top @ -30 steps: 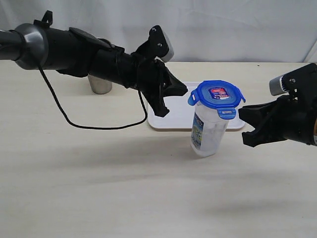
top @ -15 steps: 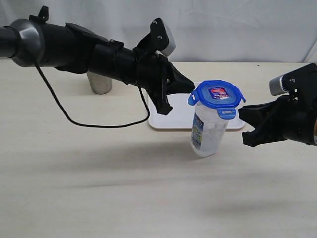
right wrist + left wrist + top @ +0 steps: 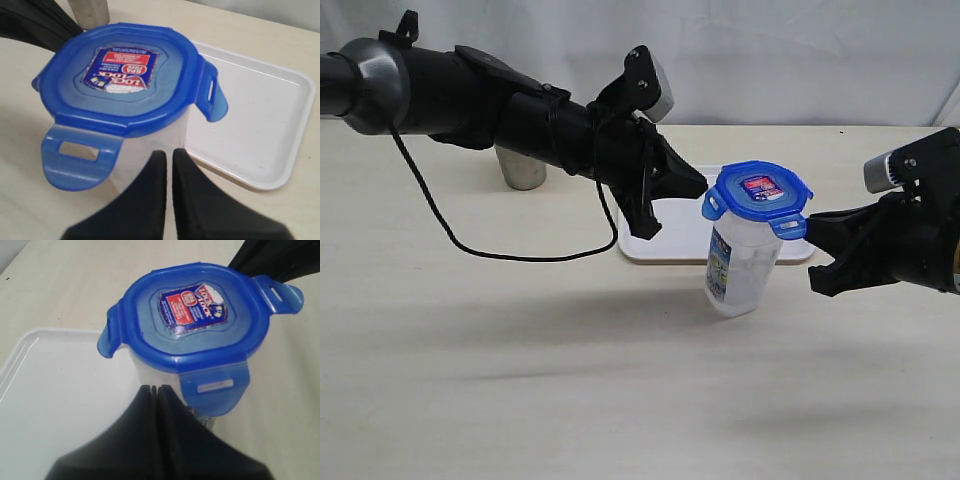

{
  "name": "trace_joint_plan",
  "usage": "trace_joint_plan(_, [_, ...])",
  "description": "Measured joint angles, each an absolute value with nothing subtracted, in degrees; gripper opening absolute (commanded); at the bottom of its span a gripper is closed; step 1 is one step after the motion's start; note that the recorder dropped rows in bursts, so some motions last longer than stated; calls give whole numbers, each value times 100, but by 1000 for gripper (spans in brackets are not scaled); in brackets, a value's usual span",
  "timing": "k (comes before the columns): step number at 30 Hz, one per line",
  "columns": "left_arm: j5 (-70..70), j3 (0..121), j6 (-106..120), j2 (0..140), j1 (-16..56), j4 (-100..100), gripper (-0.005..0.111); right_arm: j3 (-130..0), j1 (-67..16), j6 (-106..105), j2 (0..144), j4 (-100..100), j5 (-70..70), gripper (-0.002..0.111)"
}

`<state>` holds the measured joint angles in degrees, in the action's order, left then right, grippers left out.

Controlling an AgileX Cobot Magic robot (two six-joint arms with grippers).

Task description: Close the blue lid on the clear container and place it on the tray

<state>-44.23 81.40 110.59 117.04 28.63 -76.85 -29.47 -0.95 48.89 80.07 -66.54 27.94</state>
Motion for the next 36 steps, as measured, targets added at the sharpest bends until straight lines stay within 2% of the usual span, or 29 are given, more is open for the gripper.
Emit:
trace_joint_plan(31, [-4589, 8140, 10687, 11704, 2863, -7389, 0, -2947, -95, 4889, 7993, -6666, 2708, 4])
trace_joint_plan(36, [-4053, 8140, 10689, 11704, 2863, -7389, 0, -2938, -95, 5012, 7765, -6715, 2516, 4])
